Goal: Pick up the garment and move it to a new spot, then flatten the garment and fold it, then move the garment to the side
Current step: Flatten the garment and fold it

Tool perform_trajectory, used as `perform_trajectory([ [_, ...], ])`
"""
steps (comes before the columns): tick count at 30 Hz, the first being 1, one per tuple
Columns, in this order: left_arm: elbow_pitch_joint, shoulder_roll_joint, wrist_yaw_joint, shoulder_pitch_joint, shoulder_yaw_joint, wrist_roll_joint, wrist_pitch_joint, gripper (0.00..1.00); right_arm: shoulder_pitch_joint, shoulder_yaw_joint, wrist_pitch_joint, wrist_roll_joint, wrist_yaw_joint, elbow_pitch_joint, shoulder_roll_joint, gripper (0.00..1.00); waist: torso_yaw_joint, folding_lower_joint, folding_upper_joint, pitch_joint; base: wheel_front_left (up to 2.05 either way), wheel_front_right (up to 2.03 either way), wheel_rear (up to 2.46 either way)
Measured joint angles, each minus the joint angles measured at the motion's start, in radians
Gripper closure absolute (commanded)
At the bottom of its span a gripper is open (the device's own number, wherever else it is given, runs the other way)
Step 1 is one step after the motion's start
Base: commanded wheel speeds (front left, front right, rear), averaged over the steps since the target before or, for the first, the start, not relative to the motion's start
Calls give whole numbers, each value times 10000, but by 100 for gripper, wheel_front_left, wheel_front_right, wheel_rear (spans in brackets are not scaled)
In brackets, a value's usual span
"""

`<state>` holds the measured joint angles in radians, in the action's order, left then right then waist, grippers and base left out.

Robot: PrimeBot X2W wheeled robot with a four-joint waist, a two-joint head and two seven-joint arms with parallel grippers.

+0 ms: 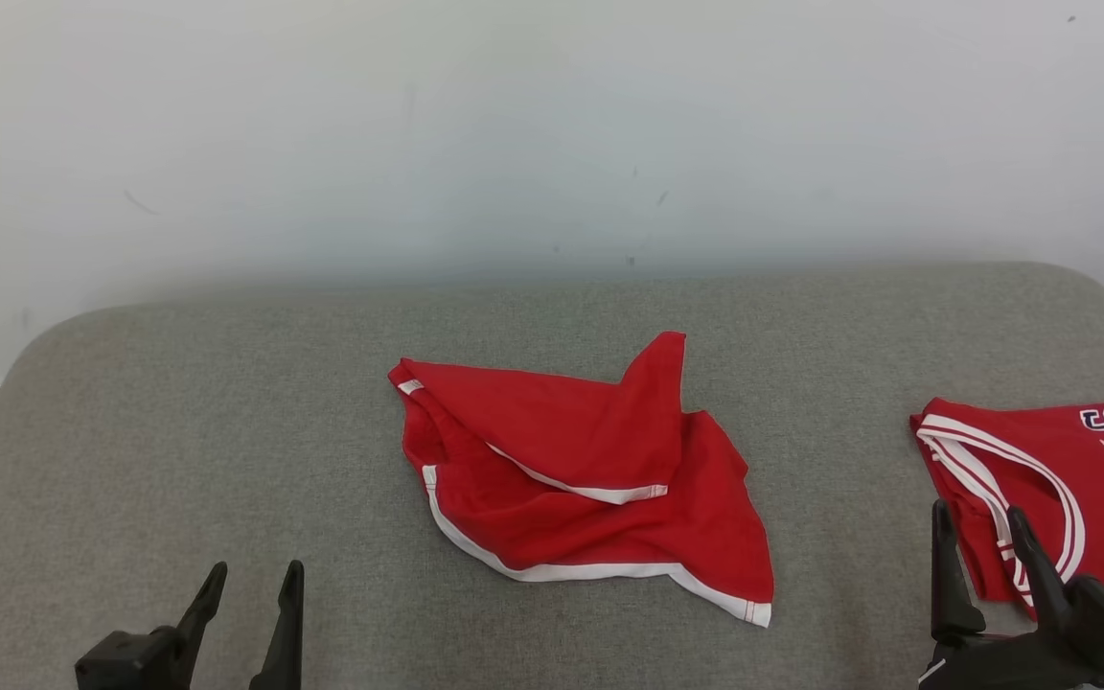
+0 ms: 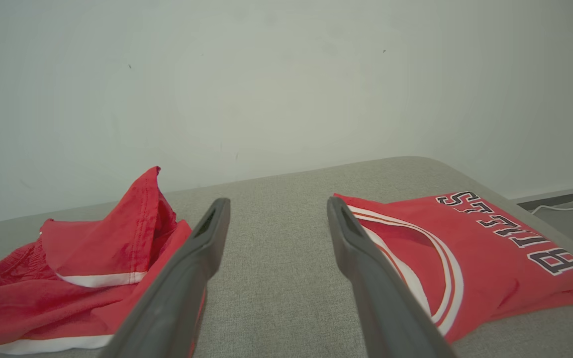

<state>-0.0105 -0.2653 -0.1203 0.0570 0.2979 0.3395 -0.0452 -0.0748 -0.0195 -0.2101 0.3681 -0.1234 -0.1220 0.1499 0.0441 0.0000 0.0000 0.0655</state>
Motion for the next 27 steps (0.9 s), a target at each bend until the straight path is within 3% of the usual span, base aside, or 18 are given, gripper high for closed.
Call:
perform_trajectory([
  [11,105,-150,-12,-167,184,-146,662,0,30,-215,387,0,6,27,21,0,-112,0,0,-131,0,0,0],
  [18,-23,-535,959,-1846,1294,-721,1810,0,31,-1266,1657,-403,466,-75,520,0,-171,0,1,-329,0,0,0],
  [22,-364,-401,1774,-2974,2142,-836,2443,0,272,-2209,2493,-926,949,-190,803,0,-152,0,1,-504,0,0,0],
  [27,-1166,-144,2232,-4170,2824,-1172,3269,0,955,-3185,3329,-1494,1444,-359,861,0,-76,0,1,-856,0,0,0],
])
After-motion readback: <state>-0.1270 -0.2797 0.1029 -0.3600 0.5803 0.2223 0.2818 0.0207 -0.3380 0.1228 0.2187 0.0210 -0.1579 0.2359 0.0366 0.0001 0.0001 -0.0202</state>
